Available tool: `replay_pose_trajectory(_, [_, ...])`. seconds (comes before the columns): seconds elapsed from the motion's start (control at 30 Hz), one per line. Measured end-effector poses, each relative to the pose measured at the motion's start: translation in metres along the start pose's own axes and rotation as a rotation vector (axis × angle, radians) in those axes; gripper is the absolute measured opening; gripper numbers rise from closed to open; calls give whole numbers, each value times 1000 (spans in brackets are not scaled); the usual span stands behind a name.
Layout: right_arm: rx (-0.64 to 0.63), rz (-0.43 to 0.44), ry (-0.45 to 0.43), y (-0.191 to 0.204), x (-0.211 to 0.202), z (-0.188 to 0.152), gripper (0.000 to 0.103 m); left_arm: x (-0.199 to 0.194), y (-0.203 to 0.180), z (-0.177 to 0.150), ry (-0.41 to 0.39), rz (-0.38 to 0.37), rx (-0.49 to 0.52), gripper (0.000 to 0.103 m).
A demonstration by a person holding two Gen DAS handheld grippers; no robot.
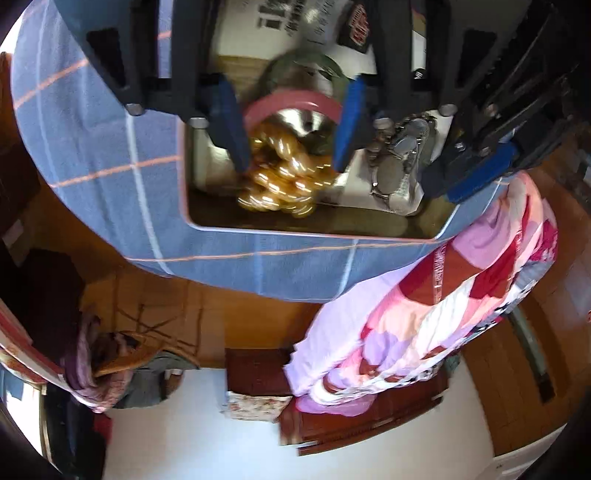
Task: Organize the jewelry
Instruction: 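Open the left tool over the tin while the right tool releases the gold pearls, then move both open tools back over the remaining jewelry on the tablecloth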
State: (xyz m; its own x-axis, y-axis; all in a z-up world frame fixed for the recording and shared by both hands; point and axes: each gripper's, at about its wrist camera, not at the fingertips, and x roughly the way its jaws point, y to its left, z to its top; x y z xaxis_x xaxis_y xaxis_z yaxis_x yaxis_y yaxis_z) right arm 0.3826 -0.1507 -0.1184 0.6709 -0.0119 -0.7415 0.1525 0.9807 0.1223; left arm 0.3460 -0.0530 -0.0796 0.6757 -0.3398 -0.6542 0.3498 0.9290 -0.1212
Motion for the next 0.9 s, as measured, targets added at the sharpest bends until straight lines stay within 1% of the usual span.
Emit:
replay_pose_trajectory(0.03, [6, 0, -11, -3, -6, 0, 51, -7, 1, 0, -7, 20, -2, 46])
replay_pose_trajectory(0.07, [17, 3, -20, -6, -13, 0, 52, -11, 4, 1, -16, 30, -8, 61])
replay_pose_trajectory(0.1, [27, 12, -28, -9, -20, 0, 56, -18, 8, 0, -33, 34, -24, 69])
replay_pose_trajectory(0.2, [24, 9, -68, -9, -46, -4, 62, -36, 11, 0, -47, 7, -49, 71])
replay_pose_trajectory(0.27, [15, 3, -89, -3, -61, -6, 63, -47, 9, -2, -52, 18, -32, 73])
replay_pose_trajectory(0.33, [19, -3, -107, 0, -76, -10, 63, -64, 6, -8, -68, 42, -19, 80])
replay_pose_trajectory(0.4, [27, 0, -122, 2, -92, -16, 63, -76, 8, -13, -80, 55, -31, 92])
replay_pose_trajectory(0.47, [30, 6, -125, 5, -102, -22, 63, -88, 10, -20, -91, 59, -48, 97])
replay_pose_trajectory(0.67, [27, 6, -116, 14, -126, -50, 64, -106, 7, -38, -80, 78, -44, 97])
replay_pose_trajectory(0.9, [27, 15, -89, 19, -149, -88, 64, -132, 9, -69, -56, 76, -61, 97])
